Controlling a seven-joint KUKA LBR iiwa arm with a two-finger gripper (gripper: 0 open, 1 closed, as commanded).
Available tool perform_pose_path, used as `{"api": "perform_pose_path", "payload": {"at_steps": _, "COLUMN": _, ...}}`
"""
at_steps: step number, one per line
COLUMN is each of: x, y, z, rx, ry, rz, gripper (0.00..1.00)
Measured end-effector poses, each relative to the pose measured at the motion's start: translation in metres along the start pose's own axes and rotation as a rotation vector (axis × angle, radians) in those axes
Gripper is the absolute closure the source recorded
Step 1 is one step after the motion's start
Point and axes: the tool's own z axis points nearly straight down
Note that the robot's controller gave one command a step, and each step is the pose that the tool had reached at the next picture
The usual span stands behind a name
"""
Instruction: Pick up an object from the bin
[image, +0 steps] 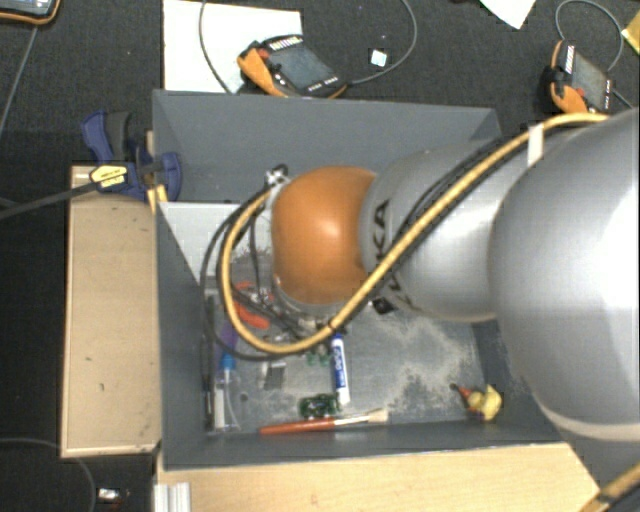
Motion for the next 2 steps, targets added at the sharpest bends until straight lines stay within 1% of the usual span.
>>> {"api": "perform_pose_path", "payload": {"at_steps": 1, "x": 0.0070, "y": 0.0254, "z": 0.0496, "rx": 0.000, "ry": 0.015, "rz": 0.241, "gripper": 1.00}}
{"api": "perform_pose_path", "payload": {"at_steps": 2, "x": 0.0061, "y": 0.0248, "z": 0.0476, "rx": 0.000, "ry": 0.012, "rz": 0.242, "gripper": 1.00}}
